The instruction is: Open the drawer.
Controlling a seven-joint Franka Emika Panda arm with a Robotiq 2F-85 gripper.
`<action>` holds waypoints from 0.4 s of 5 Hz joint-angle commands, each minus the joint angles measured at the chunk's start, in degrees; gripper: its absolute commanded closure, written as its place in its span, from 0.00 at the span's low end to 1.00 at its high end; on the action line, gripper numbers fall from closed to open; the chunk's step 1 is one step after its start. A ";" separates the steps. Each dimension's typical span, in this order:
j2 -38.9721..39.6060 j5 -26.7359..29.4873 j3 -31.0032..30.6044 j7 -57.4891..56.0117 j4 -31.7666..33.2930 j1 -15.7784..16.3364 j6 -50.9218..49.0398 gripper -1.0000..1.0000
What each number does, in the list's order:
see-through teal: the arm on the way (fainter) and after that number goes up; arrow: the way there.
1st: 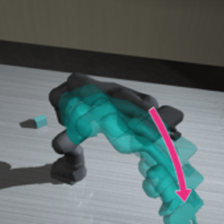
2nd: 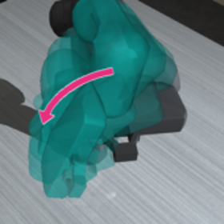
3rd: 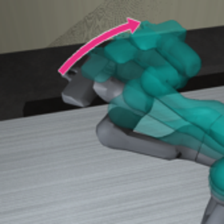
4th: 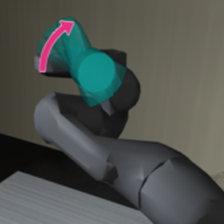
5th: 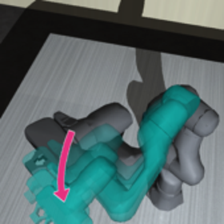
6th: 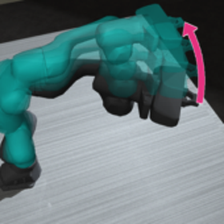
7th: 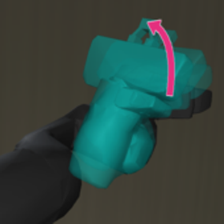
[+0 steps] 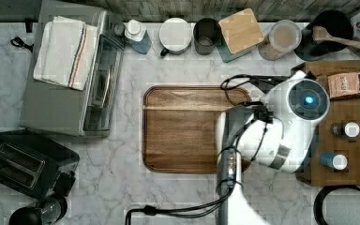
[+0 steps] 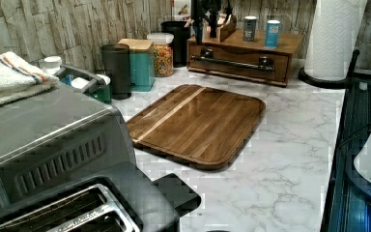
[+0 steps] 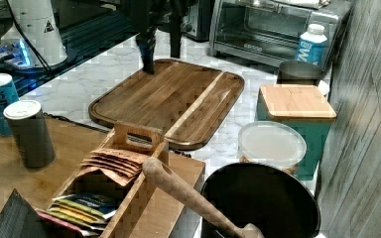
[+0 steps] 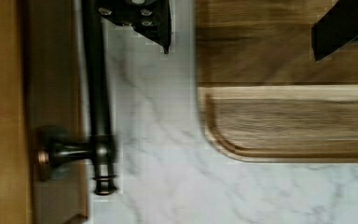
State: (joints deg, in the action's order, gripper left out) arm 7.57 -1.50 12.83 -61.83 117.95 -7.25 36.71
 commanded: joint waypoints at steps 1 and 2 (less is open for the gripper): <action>1.76 -2.55 0.84 -9.89 0.11 -3.77 8.33 0.00; 1.69 -2.13 0.32 -9.90 1.35 -4.34 9.72 0.00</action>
State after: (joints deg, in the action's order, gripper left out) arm 11.02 -3.20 14.49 -66.92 120.19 -12.87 47.56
